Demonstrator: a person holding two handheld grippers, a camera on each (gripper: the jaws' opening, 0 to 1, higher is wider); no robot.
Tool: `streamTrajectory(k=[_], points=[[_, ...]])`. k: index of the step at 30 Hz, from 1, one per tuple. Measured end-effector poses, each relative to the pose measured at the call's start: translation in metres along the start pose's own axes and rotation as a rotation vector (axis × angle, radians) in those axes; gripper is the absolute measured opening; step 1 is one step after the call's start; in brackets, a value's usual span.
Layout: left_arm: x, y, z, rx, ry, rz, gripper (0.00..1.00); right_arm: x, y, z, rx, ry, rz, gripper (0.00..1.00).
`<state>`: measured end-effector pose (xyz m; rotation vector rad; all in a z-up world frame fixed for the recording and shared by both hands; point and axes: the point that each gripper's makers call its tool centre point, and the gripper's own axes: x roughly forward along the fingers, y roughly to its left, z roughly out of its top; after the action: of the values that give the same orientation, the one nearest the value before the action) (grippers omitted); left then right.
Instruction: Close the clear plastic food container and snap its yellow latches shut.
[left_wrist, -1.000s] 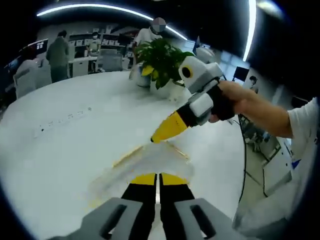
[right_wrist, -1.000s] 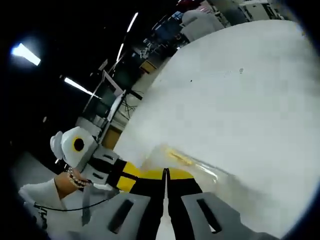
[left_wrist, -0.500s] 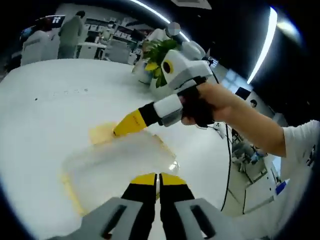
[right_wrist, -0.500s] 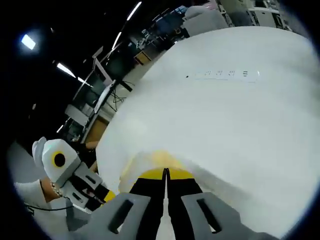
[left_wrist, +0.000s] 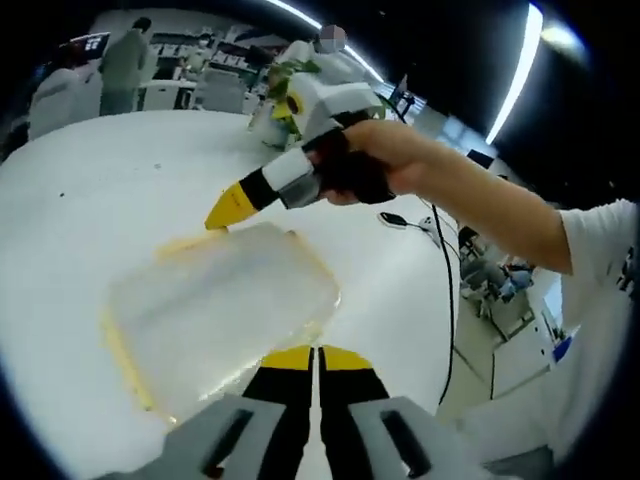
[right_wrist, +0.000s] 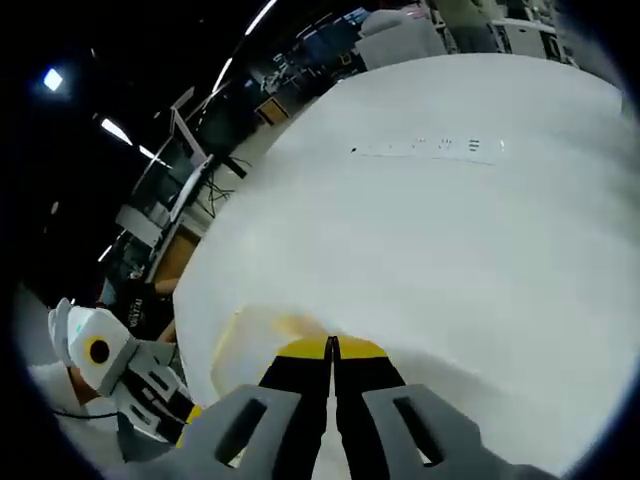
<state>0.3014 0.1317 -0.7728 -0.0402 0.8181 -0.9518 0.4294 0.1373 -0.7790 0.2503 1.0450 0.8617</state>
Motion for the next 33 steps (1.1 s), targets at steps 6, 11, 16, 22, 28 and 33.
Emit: streamTrajectory(k=[6,11,16,22,28,33], points=[[-0.009,-0.005,0.016,0.070,-0.012,-0.023,0.00,-0.009,0.017,-0.003,-0.208,0.119,0.039,0.00],[-0.016,-0.001,0.024,0.331,0.046,-0.015,0.08,-0.015,0.023,-0.026,-0.595,0.392,-0.016,0.29],[-0.013,0.000,0.028,0.558,0.077,-0.007,0.23,-0.009,0.032,-0.029,-0.747,0.525,-0.022,0.34],[-0.012,0.017,0.023,0.662,0.132,0.052,0.23,-0.006,0.031,-0.029,-0.862,0.677,-0.020,0.37],[-0.010,0.027,0.007,0.737,0.217,0.062,0.24,0.000,0.025,-0.031,-0.905,0.752,-0.025,0.36],[-0.007,0.030,0.011,0.863,0.216,0.090,0.22,0.003,0.024,-0.030,-0.924,0.801,-0.009,0.35]])
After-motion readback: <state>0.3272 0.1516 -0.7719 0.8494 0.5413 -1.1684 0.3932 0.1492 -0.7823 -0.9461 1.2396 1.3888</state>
